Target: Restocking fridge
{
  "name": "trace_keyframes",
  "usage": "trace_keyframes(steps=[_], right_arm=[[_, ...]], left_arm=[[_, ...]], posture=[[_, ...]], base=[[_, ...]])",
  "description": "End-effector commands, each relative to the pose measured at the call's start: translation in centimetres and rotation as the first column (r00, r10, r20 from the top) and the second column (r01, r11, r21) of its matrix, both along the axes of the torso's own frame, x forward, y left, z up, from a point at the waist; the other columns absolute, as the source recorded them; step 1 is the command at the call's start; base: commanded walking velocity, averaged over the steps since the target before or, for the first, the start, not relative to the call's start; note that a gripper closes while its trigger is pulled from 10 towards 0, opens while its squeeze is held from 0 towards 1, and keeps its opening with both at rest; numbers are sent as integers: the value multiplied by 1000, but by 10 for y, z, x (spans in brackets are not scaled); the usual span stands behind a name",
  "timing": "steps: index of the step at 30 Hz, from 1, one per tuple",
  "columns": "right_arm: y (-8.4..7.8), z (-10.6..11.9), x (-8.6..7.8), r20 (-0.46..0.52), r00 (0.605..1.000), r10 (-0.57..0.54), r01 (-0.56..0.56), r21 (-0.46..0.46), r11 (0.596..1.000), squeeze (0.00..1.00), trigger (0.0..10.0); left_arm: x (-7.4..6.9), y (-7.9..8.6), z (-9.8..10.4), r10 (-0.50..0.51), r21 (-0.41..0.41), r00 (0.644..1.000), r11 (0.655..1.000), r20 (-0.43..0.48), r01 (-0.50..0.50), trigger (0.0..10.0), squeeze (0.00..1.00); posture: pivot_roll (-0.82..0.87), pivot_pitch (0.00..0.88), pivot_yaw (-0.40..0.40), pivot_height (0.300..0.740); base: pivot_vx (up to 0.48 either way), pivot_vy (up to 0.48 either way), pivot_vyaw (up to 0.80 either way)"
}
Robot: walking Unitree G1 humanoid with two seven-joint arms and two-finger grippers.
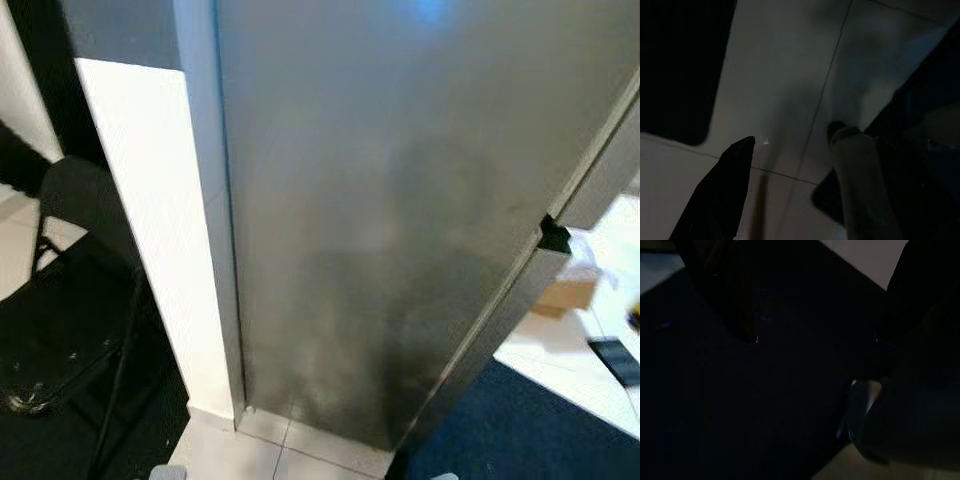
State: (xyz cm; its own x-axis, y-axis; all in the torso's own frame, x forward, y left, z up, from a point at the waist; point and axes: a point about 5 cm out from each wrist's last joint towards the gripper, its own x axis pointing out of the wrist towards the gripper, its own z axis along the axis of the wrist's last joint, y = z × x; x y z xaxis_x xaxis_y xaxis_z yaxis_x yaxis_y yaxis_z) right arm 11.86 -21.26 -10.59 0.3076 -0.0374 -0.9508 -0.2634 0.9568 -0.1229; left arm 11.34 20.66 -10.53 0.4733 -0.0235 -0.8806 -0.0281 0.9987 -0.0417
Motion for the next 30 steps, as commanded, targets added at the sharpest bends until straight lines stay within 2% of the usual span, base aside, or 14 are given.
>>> trace_keyframes(steps=[1,30], right_arm=[[-5,-1,-5,-14,1000,-11,11,-11,1000,0,10000],[-3,-1,-7,-16,1000,-17,17,-11,1000,0,10000]], left_arm=[[2,-1,0,-14,1,1000,1000,4,14,10000,0],[3,-2,1,-31,3,999,1000,8,31,10000,0]], posture=[[-36,0,7,740],[-40,0,13,740]], base=[[0,0,-769],[0,0,-767]])
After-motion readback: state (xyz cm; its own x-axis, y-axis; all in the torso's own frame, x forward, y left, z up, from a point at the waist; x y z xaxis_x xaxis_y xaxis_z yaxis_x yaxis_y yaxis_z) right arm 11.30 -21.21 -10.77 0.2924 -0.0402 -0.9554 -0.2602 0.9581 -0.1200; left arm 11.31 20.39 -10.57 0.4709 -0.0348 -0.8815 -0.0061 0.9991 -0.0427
